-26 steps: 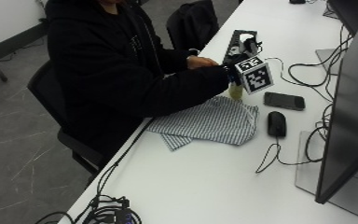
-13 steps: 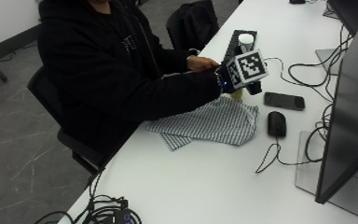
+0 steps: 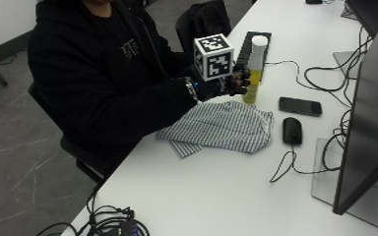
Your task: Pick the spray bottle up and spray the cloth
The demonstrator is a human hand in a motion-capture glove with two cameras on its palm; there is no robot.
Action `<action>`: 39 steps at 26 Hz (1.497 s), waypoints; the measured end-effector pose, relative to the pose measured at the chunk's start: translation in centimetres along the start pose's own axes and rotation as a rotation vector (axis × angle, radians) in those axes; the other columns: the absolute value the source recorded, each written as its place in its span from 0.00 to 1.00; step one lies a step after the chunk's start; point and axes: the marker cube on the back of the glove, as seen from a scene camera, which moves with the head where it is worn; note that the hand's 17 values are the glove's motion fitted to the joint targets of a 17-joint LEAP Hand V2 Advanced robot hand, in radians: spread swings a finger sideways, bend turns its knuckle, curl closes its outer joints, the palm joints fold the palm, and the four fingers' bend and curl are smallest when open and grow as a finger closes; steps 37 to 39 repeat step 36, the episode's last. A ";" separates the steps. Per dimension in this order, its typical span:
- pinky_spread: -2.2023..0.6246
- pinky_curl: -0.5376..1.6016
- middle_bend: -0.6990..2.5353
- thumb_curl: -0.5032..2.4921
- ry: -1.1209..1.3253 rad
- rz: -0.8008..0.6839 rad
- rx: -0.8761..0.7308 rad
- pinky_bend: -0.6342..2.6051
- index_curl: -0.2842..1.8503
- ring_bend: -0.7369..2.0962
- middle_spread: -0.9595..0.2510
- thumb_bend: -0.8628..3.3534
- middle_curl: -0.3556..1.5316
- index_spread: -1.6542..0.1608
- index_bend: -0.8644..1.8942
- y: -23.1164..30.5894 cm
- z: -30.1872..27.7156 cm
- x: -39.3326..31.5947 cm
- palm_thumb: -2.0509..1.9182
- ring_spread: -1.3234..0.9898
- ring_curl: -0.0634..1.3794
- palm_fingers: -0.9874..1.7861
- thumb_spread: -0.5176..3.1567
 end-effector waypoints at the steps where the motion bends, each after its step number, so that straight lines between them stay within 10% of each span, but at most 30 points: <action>1: 0.85 0.43 0.28 0.34 0.021 0.001 -0.007 0.34 0.24 0.44 0.68 0.18 0.39 0.70 0.32 1.2 -0.2 -0.1 0.64 0.52 0.31 0.44 0.38; 19: 0.85 0.42 0.30 0.29 0.030 0.093 -0.058 0.35 0.20 0.45 0.70 0.19 0.39 0.69 0.35 17.0 -0.4 -0.6 0.59 0.53 0.29 0.41 0.40; 39: 0.85 0.41 0.31 0.28 0.080 0.007 -0.010 0.33 0.20 0.46 0.71 0.20 0.39 0.69 0.35 20.0 -3.6 -5.5 0.57 0.54 0.29 0.41 0.40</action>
